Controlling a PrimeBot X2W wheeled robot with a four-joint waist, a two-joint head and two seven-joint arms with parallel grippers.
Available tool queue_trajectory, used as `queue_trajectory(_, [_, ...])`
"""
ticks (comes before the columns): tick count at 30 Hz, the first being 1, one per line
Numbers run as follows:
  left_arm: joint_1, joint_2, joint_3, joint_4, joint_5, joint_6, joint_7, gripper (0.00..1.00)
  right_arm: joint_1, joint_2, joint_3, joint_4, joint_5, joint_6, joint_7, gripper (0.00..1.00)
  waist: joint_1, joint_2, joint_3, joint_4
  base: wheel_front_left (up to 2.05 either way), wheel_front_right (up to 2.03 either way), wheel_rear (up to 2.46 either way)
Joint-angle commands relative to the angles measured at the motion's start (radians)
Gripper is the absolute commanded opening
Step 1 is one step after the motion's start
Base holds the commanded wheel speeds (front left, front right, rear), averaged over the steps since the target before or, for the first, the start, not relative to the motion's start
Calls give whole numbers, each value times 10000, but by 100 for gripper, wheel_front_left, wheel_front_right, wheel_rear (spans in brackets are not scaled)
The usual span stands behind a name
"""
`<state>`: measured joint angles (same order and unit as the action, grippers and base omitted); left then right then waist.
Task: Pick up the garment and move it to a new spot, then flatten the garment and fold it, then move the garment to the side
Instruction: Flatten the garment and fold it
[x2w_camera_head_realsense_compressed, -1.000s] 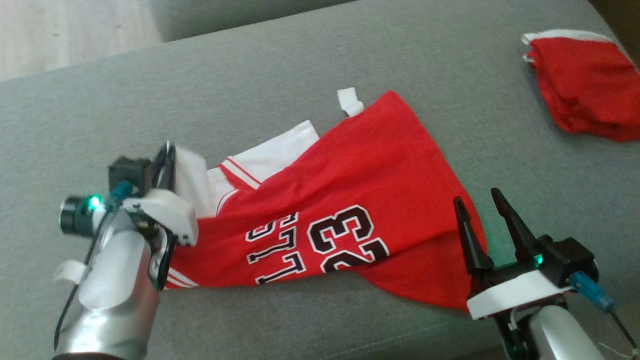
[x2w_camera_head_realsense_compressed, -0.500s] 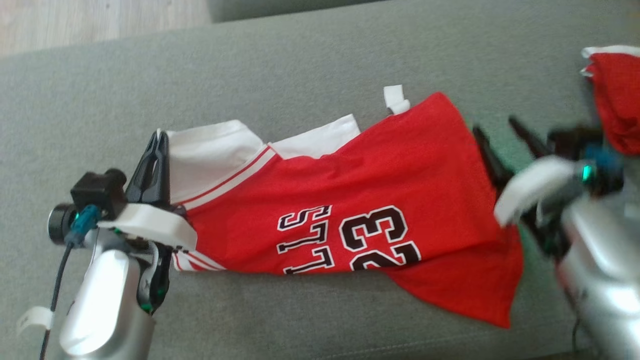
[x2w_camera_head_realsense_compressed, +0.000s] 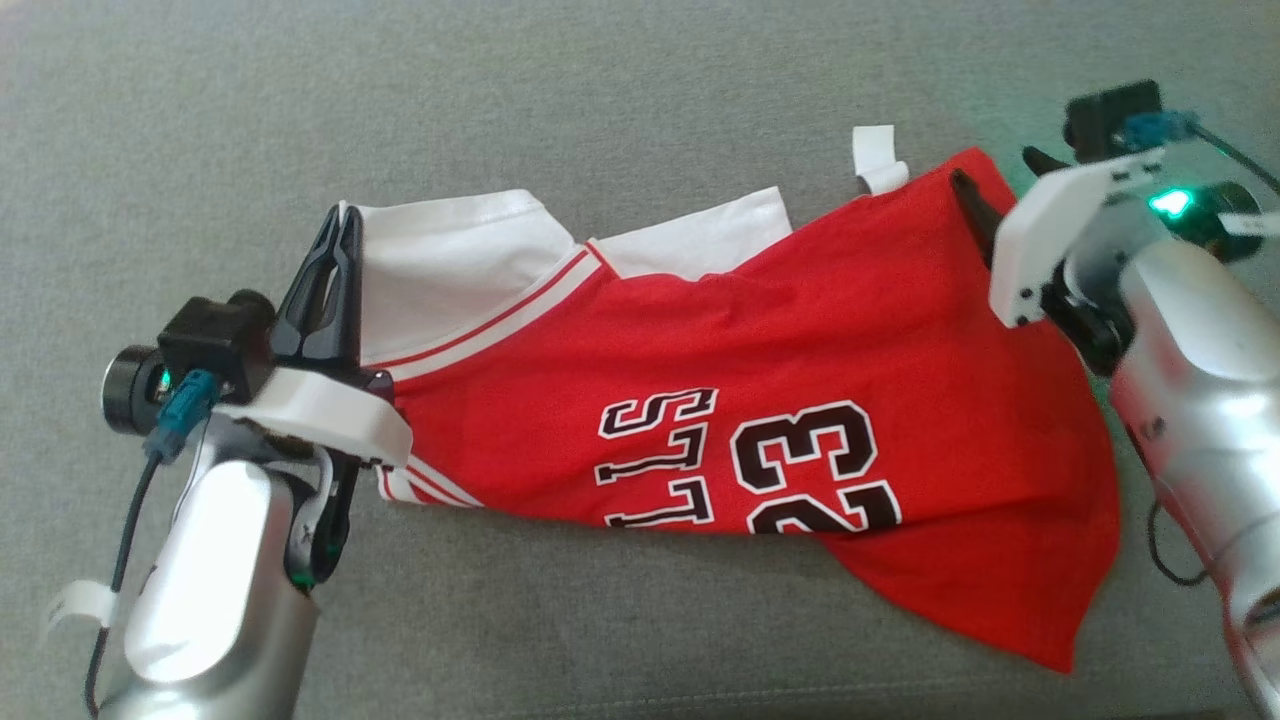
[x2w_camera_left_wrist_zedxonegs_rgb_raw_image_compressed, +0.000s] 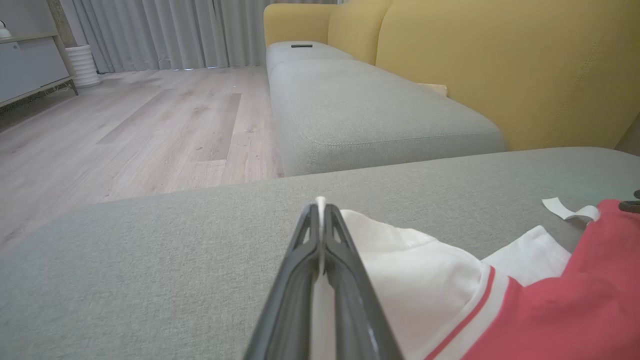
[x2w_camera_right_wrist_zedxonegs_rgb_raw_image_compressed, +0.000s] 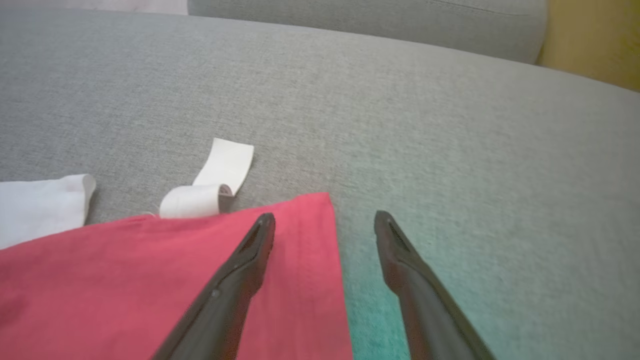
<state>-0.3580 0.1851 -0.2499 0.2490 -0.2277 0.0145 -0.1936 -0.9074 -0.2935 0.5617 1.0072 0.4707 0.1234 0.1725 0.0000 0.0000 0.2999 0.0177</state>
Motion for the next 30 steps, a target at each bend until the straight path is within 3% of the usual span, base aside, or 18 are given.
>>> queue_trajectory(1, [-431, 338, 263, -370, 153, 53, 0, 0, -412, 201, 258, 46, -46, 73, 59, 100, 0, 0, 86, 77, 0, 0, 0])
queue_trajectory(14, [-561, 439, 16, -410, 263, 111, 15, 0, -1454, 318, 1816, 1610, -396, 73, 525, 100, 0, 0, 204, 263, 0, 0, 0])
queue_trajectory(22, [-635, 485, -55, -331, 233, 114, -10, 0, -1713, 397, 2225, 2011, -241, 73, 780, 100, 0, 0, 262, 341, 0, 0, 0])
queue_trajectory(24, [-641, 490, -92, -303, 227, 108, -11, 0, -1710, 430, 2300, 2019, -101, 73, 790, 80, 0, 0, 258, 372, 0, 0, 0])
queue_trajectory(25, [-646, 504, -97, -291, 216, 102, -13, 0, -1718, 430, 2352, 2011, -45, 73, 787, 47, 0, 0, 263, 382, 0, 0, 0])
queue_trajectory(27, [-668, 541, -91, -259, 190, 93, -21, 0, -1723, 434, 2446, 1970, 91, 73, 756, 0, 0, 0, 267, 392, 0, 0, 0])
queue_trajectory(30, [-699, 592, -67, -194, 155, 106, -35, 0, -1752, 438, 2575, 1889, 313, 73, 726, 0, 0, 0, 242, 356, 0, 0, 0])
